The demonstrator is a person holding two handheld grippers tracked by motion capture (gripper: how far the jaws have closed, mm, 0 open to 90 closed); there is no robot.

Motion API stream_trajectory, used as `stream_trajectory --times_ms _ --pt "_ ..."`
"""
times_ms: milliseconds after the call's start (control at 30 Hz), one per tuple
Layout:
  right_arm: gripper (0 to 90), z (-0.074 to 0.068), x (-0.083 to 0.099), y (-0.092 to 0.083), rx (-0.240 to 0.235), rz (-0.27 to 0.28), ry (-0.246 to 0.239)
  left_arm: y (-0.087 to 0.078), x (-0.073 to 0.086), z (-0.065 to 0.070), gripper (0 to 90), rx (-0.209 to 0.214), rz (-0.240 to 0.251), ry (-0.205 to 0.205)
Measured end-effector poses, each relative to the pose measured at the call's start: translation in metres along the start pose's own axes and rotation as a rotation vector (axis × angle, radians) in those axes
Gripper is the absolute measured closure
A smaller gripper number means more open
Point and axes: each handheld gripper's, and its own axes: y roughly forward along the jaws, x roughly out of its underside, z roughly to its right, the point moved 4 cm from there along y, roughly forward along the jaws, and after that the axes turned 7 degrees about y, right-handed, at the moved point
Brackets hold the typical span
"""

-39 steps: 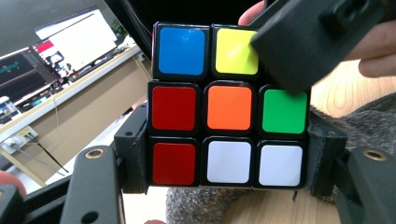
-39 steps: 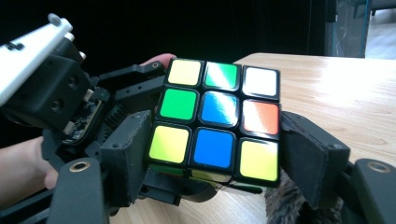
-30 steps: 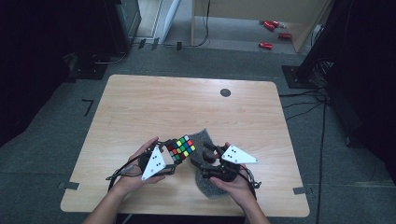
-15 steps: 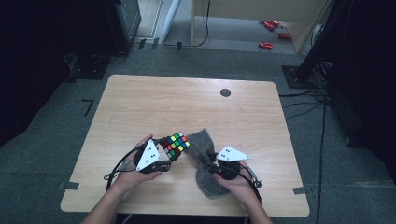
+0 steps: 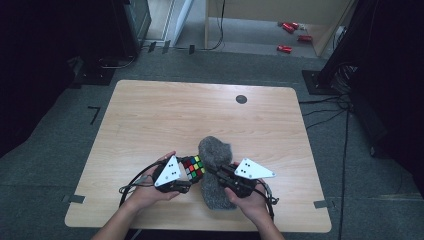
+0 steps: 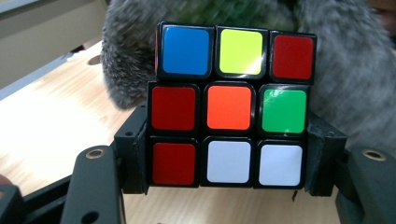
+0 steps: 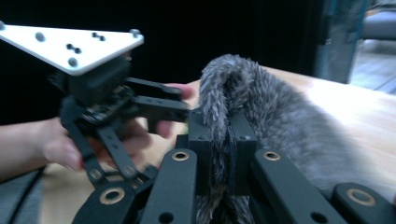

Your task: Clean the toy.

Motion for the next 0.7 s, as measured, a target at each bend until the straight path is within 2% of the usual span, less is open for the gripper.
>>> stream_trajectory --times_ms 67,167,233,300,400,567,633,700 --pt "84.5 -0.001 0.001 0.002 -0.018 0.008 0.026 0.0 -0.001 0.002 35.1 0.006 0.005 0.004" --pt "84.8 0.005 0.002 0.001 -0.026 0.042 0.09 -0.003 -0.003 0.0 35.1 0.013 0.029 -0.003" --pt "84.9 0.013 0.003 0.0 -0.001 0.051 0.126 -0.004 -0.004 0.0 35.0 0.01 0.037 -0.006" --pt "84.8 0.016 0.005 -0.001 0.017 0.044 0.139 -0.004 -0.003 0.0 35.0 0.013 0.036 -0.009" --pt "84.9 0.015 0.006 0.0 0.023 0.032 0.136 -0.002 -0.002 0.0 35.0 0.015 0.02 -0.015" --pt "84.8 -0.002 0.001 0.004 -0.006 0.029 0.104 0.002 -0.003 0.005 35.1 0.026 -0.001 -0.012" --pt "84.8 -0.002 0.0 0.004 0.001 0.042 0.103 0.001 -0.005 0.005 35.1 0.024 0.006 -0.011" --pt "84.8 0.005 0.002 0.003 0.022 0.048 0.128 0.0 -0.005 0.004 35.1 0.026 0.013 -0.014"
